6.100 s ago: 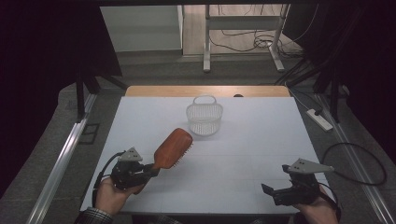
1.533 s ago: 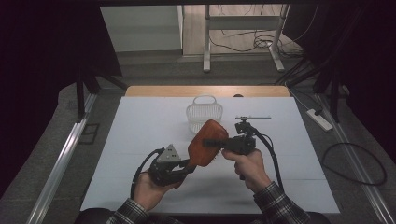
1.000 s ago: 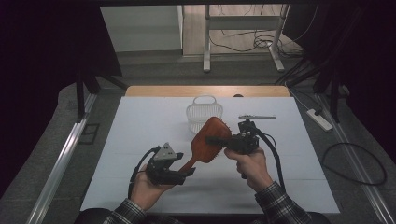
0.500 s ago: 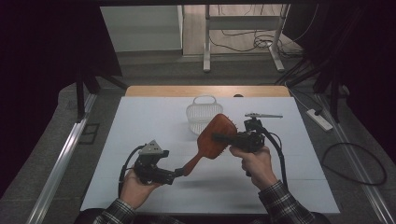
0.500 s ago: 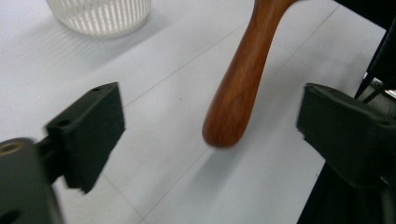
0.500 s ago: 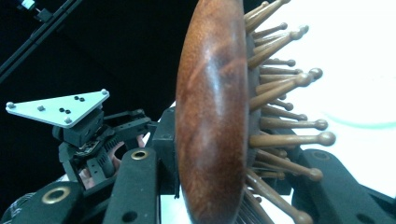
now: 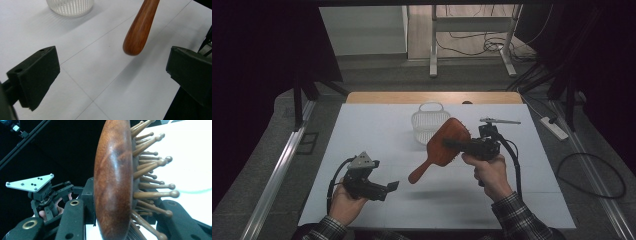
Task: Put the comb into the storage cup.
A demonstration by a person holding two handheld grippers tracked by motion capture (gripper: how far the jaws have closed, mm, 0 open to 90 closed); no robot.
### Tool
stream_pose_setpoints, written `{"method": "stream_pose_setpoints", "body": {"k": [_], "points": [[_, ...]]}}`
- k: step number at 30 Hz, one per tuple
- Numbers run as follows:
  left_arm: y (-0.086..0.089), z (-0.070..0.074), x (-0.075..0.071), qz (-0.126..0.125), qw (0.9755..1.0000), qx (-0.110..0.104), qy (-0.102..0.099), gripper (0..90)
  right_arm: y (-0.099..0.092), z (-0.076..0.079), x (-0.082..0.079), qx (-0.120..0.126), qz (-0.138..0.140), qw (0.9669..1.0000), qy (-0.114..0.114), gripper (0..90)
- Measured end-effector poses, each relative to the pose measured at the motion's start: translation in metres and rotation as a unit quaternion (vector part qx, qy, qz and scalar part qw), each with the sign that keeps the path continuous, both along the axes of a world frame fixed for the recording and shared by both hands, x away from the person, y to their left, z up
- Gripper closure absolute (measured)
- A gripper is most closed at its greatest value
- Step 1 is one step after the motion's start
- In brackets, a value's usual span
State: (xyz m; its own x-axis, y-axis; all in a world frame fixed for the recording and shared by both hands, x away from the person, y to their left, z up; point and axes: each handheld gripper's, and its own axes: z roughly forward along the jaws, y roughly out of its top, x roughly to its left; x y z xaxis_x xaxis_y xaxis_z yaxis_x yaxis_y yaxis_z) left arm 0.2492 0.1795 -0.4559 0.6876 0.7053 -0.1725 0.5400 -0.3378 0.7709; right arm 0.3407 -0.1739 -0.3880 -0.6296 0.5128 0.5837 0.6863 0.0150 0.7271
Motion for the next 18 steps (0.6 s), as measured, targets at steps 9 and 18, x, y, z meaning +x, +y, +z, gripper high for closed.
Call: {"method": "stream_pose_setpoints", "body": {"k": [9,18], "points": [[0.022,-0.002,-0.012,0.011,0.9999,-0.007,0.003,0.0,-0.002,0.005,0.003,0.002,-0.007,1.0000,-0.004,57.1],[0.040,-0.009,-0.026,0.028,0.9995,0.010,0.003,0.0,-0.004,0.009,0.009,0.004,-0.017,0.9998,-0.006,57.2]]}}
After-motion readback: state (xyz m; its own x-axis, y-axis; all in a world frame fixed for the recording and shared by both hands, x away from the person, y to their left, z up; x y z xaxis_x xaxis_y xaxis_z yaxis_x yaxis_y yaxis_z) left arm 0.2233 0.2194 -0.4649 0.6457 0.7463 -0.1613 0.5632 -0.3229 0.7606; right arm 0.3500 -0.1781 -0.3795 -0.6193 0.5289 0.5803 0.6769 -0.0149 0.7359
